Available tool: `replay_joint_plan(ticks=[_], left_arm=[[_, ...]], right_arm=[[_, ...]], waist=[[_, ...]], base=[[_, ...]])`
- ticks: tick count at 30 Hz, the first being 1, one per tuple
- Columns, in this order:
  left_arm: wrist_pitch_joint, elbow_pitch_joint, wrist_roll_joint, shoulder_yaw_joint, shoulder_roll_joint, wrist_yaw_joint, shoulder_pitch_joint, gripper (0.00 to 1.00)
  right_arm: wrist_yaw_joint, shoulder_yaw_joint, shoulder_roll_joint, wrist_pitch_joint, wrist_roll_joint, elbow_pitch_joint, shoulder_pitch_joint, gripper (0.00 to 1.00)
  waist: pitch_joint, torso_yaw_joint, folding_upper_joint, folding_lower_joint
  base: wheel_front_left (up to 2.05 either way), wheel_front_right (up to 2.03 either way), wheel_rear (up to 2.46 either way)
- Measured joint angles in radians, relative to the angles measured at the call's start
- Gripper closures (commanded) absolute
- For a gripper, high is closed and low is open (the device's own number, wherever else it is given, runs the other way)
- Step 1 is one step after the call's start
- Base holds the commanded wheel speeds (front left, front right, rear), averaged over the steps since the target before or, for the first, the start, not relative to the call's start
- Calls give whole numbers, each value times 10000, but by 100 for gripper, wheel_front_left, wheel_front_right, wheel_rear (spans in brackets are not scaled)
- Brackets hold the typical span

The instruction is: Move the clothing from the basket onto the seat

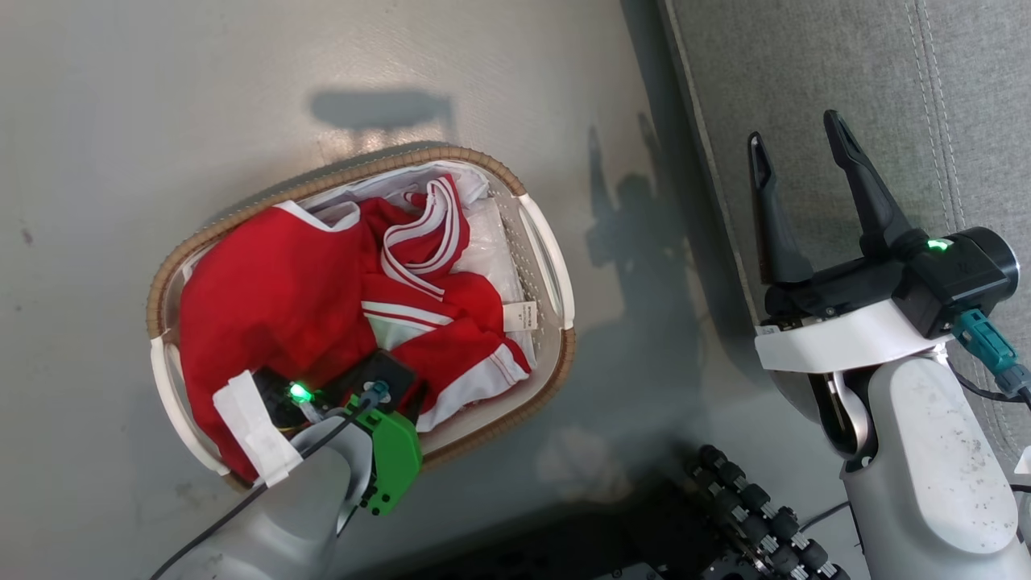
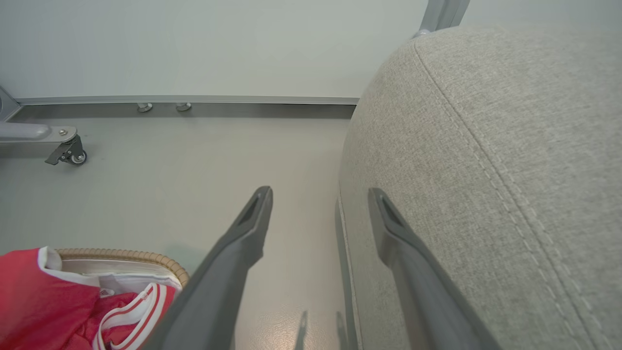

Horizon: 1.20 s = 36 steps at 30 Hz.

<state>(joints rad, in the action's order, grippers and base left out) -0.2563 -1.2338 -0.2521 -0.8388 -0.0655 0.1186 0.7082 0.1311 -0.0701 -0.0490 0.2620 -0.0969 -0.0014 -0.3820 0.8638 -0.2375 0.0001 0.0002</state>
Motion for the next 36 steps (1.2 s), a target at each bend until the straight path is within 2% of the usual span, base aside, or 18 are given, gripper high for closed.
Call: replay_joint_plan(ticks=[6,7,8,9,10,13,14,26,36], left_arm=[[33,-251,-104,50,-105,-219,124,0],[54,-282,-148,54,-109,-217,136,11],[86,-297,-194,56,-109,-217,155,39],[86,-309,-211,50,-109,-215,171,59],[86,-318,-257,56,-107,-211,185,72],[73,-326,-326,46,-81,-205,189,96],[69,-328,-374,42,-61,-203,187,100],[-50,318,-510,-100,79,-134,-311,100],[-79,2683,-433,107,8,-313,-1142,100]], right_arm=[[0,-61,0,0,-86,23,-41,0],[0,-73,0,0,-98,33,-43,0],[0,-73,0,0,-102,44,-46,0],[0,-71,0,0,-105,54,-51,0],[0,-61,0,0,-107,71,-57,0],[0,-38,-2,0,-105,163,-58,0],[0,-44,0,0,-104,194,-58,0],[0,73,2,0,127,458,61,0],[0,456,6,0,679,734,683,0]], waist=[[148,-138,0,0],[146,-148,0,0],[135,-152,0,0],[122,-152,0,0],[98,-147,0,0],[-21,-116,0,0],[-79,-101,0,-1],[-1070,162,0,-1],[-2530,609,0,-2]], base=[[0,0,0],[0,0,0],[0,0,0],[0,0,0],[0,0,0],[0,0,0],[0,0,0],[0,0,0],[0,0,0]])
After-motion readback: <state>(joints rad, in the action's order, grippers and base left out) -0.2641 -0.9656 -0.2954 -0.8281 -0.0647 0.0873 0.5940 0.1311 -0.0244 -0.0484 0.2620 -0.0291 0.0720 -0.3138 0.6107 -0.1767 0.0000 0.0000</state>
